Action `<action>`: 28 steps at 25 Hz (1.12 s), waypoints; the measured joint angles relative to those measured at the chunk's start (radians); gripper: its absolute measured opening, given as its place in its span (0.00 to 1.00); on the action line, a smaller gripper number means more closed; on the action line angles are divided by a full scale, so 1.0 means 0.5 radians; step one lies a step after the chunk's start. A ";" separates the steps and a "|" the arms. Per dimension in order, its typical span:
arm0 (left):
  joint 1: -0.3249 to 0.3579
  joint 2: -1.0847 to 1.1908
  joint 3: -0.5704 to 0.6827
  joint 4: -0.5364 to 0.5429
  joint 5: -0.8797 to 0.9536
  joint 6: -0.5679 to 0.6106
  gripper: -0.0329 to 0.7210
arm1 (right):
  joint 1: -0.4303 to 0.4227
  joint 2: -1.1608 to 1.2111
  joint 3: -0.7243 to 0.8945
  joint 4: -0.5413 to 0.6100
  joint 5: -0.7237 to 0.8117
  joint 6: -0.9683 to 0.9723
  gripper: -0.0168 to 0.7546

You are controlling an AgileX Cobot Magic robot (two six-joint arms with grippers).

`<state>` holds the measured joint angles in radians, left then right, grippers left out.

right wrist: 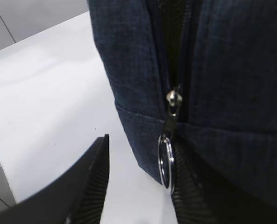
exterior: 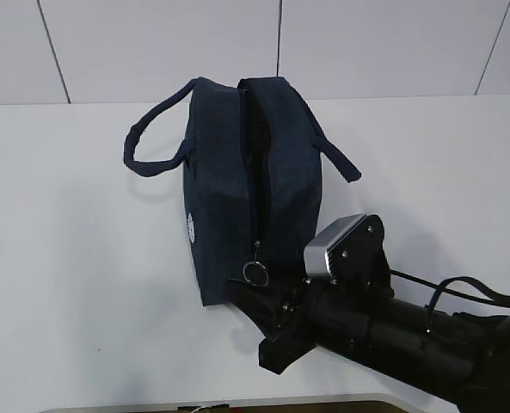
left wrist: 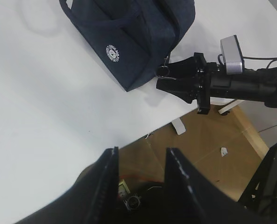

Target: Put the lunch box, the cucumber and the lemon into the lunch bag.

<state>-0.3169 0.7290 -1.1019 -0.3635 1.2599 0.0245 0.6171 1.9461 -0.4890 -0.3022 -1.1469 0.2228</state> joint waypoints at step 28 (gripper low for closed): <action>0.000 0.000 0.100 -0.074 0.000 0.000 0.37 | 0.000 0.000 0.025 0.048 0.000 0.008 0.03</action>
<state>-0.3169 0.7290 -1.0522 -0.4002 1.2599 0.0245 0.6171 1.9461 -0.4764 -0.2783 -1.1469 0.2266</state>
